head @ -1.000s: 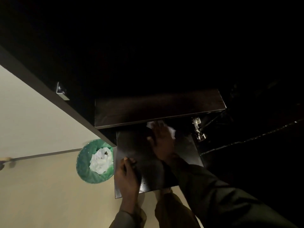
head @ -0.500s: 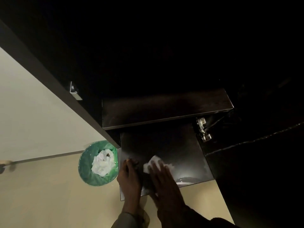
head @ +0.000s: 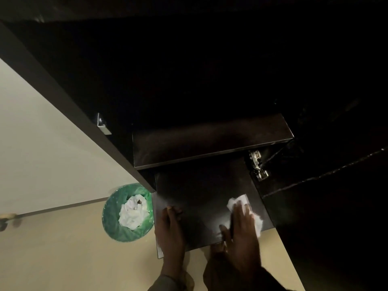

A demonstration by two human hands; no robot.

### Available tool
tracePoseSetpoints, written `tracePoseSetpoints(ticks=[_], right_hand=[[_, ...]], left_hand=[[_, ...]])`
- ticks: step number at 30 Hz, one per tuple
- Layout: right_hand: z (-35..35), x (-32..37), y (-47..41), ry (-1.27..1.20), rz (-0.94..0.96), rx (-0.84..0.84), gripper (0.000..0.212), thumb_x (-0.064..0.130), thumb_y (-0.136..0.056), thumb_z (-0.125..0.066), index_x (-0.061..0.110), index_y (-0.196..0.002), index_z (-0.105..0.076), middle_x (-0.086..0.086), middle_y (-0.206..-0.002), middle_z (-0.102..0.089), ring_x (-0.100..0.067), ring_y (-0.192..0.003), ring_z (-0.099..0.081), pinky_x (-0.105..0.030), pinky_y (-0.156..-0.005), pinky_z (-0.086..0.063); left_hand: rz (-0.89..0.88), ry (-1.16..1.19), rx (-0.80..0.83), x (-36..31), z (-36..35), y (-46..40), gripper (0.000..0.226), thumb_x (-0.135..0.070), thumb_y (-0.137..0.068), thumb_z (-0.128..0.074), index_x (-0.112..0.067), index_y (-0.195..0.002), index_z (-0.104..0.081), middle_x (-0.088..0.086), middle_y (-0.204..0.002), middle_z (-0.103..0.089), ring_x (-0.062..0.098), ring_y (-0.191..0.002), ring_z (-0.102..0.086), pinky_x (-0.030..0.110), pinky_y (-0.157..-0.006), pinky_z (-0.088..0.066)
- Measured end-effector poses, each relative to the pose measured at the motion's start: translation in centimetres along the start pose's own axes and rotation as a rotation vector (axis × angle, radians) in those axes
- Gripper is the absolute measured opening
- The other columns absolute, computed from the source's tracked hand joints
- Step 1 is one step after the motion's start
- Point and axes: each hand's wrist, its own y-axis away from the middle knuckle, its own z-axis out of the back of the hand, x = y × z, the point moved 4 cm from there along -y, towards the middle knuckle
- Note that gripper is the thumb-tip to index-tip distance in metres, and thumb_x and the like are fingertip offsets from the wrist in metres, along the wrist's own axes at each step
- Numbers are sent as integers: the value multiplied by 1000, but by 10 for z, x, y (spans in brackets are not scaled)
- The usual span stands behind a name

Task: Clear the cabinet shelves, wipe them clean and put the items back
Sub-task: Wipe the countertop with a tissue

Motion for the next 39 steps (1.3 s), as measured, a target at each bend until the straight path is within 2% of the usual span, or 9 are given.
tracePoseSetpoints(ticks=[4,6,10,14,19,25,31,34,39], right_hand=[[-18,44,1,12,459,74,63,47,-100,-39,7,-149,-36,-12,-159,-27,-28,-148,-24,-48,-117,-25],[-13,35,-40,81,341,81,65,50,-101,-31,12,-154,-24,-10,-162,-19,-25,-150,-17,-44,-120,-20],[4,9,-119,51,2,-56,70,46,-101,-38,6,-154,-18,-12,-162,-18,-25,-152,-6,-44,-123,-11],[-6,42,-169,-24,-112,-23,70,47,-99,-33,-6,-145,-35,-26,-153,-33,-38,-145,-26,-51,-118,-22],[-36,110,-161,-32,73,-13,66,41,-98,-36,-5,-144,-39,-30,-153,-30,-41,-144,-26,-49,-118,-18],[-57,150,-136,61,538,92,61,36,-97,-38,4,-149,-34,-16,-158,-28,-32,-149,-18,-49,-116,-24],[-72,155,-91,177,962,245,56,33,-104,-32,6,-153,-24,-13,-161,-21,-30,-150,-13,-45,-119,-24],[-53,136,-51,65,1008,266,51,32,-108,-20,10,-154,-21,-8,-163,-16,-26,-152,-8,-45,-120,-19],[-32,78,-3,164,1023,321,61,42,-105,-34,11,-155,-19,-8,-164,-11,-26,-151,-10,-46,-119,-22]], left_hand=[[-28,-16,32,-6,-4,-1,43,-33,-105,-35,-19,-81,-68,0,-83,-70,19,-80,-67,28,-68,-47],[-38,-29,27,-7,-4,-2,47,-42,-103,-33,-18,-81,-67,0,-81,-70,20,-78,-66,30,-67,-47],[-37,-56,-15,2,4,-4,57,-60,-92,-25,-23,-81,-68,-3,-83,-71,18,-79,-66,37,-76,-52],[-26,-59,-30,5,6,-2,59,-62,-92,-25,-24,-81,-68,-3,-82,-71,19,-79,-66,40,-77,-53],[26,-86,-47,9,10,1,47,-47,-102,-34,-28,-79,-70,-4,-84,-73,23,-83,-68,43,-79,-54],[106,-77,-29,18,7,3,61,-69,-89,-26,-27,-83,-69,3,-78,-71,31,-78,-67,47,-72,-56],[98,-69,-69,5,14,8,43,-39,-103,-38,-14,-83,-66,10,-80,-70,28,-77,-63,38,-70,-49],[65,-46,-71,-7,21,8,37,-33,-103,-41,-13,-87,-67,9,-83,-70,25,-78,-64,34,-68,-46],[44,-56,-61,-20,23,9,43,-32,-104,-38,-17,-76,-66,-3,-73,-70,19,-74,-66,33,-68,-48]])
